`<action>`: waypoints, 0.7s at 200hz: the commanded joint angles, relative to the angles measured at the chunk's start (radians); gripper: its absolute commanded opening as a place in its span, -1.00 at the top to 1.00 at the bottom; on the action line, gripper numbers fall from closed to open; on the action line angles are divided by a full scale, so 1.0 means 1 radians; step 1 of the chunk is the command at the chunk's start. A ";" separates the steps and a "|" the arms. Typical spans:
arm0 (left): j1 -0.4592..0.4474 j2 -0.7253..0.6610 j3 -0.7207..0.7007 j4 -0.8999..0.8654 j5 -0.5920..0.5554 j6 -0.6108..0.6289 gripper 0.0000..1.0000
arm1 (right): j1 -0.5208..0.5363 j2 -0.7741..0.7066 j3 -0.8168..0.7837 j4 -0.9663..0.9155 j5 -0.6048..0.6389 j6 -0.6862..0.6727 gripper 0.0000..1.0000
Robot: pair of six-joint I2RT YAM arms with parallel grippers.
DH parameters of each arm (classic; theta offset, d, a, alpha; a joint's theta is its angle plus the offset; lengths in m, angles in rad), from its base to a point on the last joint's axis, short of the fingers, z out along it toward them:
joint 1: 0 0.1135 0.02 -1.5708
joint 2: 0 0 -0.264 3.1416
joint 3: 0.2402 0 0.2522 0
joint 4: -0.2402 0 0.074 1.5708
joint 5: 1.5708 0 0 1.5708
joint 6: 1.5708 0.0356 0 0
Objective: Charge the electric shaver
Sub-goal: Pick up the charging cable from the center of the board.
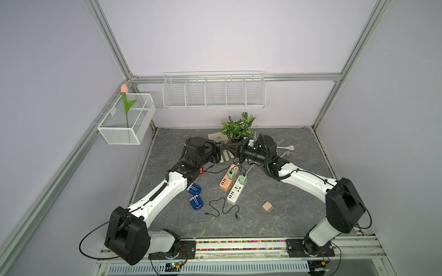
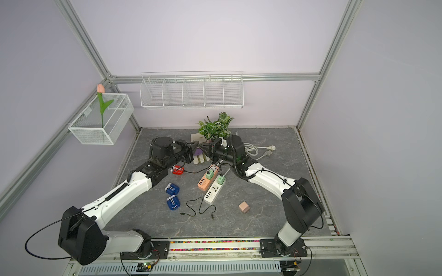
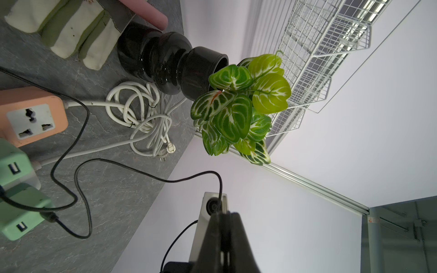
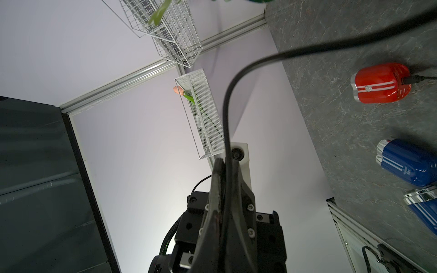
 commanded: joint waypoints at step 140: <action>0.088 -0.003 0.030 -0.127 0.167 0.107 0.32 | -0.047 -0.066 -0.102 0.119 -0.028 0.095 0.86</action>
